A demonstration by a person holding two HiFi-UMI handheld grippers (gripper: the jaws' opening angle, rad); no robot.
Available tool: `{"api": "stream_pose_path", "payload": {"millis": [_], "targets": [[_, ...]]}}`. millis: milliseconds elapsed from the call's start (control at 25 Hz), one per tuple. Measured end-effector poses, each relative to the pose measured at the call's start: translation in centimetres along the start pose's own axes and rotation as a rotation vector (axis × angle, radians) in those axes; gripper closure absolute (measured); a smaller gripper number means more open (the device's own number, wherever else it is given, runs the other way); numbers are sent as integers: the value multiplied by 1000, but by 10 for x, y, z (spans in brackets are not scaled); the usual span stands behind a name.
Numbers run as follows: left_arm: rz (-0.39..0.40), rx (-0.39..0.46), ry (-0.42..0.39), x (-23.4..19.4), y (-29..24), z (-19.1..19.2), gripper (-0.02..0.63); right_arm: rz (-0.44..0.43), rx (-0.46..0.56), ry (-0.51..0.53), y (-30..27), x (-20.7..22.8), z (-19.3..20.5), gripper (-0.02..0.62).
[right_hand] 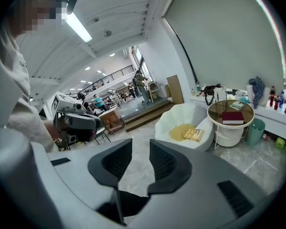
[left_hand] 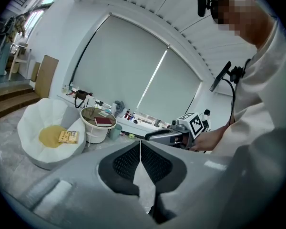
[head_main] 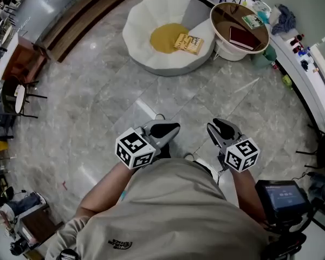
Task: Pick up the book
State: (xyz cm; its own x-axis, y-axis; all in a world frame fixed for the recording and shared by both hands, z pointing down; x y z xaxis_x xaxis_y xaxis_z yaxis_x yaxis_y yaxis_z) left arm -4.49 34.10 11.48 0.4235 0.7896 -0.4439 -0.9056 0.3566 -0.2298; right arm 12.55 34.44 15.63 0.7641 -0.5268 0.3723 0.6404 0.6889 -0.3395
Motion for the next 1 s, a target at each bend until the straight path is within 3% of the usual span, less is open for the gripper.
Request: {"api": "stream_pose_path", "payload": {"millis": [400,600,800,1000], "targets": [[149,-74,-52,-155,6,-72,597,157,-10,-76,-140,40,-55,477],[137,-91,-19,-218,0,-80,597,162,-45,-163,-204,79,-55,477],[102,-89,31,-241,-5,-90,597,153,-60,-291,-247,127,-46,477],[56,-131,67,-302,-53,-99,597,163,-116,-414,-316,235,-11,470]]}}
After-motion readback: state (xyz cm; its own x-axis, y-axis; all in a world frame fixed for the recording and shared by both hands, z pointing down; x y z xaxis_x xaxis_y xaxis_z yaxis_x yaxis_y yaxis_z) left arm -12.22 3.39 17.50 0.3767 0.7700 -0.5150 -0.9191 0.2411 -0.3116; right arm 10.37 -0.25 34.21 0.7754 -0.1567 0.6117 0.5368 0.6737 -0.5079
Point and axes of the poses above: the fingertips, and each gripper's own axes: y backward along the fingers, x to its right, z out of its underside, the point moved 4 cm from there along y, backward along the fingers, and after that the axes turned 8 degrees about x, right-handed, at the moved point
